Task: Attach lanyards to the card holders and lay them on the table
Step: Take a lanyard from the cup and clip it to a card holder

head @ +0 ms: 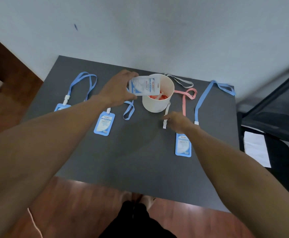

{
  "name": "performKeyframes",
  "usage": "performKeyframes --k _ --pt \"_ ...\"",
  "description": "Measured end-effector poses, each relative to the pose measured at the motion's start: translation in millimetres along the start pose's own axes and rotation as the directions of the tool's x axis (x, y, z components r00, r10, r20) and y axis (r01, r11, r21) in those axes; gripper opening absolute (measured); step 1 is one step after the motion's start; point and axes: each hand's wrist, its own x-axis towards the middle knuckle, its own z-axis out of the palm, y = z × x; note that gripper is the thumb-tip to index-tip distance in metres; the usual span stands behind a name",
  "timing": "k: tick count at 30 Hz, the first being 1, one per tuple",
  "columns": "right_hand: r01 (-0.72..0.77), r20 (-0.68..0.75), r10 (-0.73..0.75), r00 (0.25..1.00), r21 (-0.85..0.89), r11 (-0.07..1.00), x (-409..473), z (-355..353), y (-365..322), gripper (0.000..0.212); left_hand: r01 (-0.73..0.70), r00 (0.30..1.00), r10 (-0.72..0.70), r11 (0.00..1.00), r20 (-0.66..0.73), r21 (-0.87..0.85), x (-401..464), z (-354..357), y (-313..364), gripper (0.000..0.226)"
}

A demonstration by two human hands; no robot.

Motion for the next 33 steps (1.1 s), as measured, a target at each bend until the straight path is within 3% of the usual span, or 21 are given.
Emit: performKeyframes --k 4,10,15,20,26,33 --pt "0.044 -0.021 -0.046 0.999 -0.084 0.995 -1.5 10.1 3.5 0.050 -0.001 1.000 0.001 1.000 0.005 0.003 2.1 6.6 -0.9 0.079" --pt "0.072 -0.131 -0.106 0.986 -0.240 0.968 -8.0 18.4 5.6 0.035 0.009 1.000 -0.009 1.000 0.020 -0.001 4.9 11.1 -1.1 0.079" --pt "0.082 -0.128 -0.120 0.984 -0.265 0.961 -8.1 13.7 5.9 0.016 0.014 1.000 -0.014 1.000 0.017 0.012 5.5 9.5 -3.8 0.078" --pt "0.083 -0.142 -0.116 0.983 -0.224 0.971 -13.4 10.7 5.0 0.014 0.018 1.000 -0.018 1.000 0.023 0.021 5.1 9.1 -6.6 0.077" --pt "0.139 -0.328 -0.201 0.923 -0.202 0.969 -28.2 -11.8 2.5 0.016 0.015 1.000 -0.015 1.000 0.003 0.010 5.4 1.7 2.3 0.079" --pt "0.065 -0.549 -0.170 0.818 -0.204 0.977 -44.4 -57.1 0.7 0.007 -0.015 1.000 0.015 1.000 -0.011 0.014 10.9 -15.7 21.7 0.081"
